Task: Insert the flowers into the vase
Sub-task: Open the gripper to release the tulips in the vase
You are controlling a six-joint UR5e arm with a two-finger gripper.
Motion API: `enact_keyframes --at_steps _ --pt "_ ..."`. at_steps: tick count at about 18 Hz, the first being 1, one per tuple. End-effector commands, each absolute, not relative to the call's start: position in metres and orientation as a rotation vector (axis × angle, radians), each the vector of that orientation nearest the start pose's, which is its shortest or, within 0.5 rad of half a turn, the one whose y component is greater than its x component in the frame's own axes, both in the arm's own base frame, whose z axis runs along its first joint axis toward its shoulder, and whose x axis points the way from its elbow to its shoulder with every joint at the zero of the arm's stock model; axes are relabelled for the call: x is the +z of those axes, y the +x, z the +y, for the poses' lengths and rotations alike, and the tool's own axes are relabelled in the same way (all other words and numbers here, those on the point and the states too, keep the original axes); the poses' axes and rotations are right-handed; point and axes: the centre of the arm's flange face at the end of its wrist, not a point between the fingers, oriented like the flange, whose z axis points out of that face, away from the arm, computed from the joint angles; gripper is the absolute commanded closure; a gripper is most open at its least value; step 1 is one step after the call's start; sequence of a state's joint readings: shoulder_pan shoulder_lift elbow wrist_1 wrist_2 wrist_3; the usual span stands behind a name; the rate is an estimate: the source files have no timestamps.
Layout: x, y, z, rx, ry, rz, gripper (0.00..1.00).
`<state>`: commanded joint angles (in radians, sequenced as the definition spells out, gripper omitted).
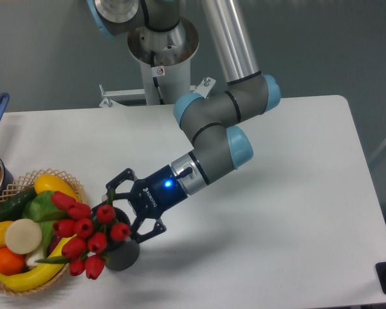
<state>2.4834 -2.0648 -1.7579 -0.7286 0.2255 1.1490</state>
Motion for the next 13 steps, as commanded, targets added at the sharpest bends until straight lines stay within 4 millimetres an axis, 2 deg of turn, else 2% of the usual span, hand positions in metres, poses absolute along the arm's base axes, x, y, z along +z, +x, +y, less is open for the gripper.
enact_keyframes --at_steps 4,8,9,13 --pt "0.292 -0.366 0.536 -0.579 -1.803 0.298 0.0" --pt "0.319 -0.387 0.507 -0.5 -1.795 0.273 0.0" --pt "0.325 -0.399 0.498 -0.474 -1.796 0.257 0.0" --pt "0.327 -0.438 0.46 -0.378 -1.85 0.187 0.0"
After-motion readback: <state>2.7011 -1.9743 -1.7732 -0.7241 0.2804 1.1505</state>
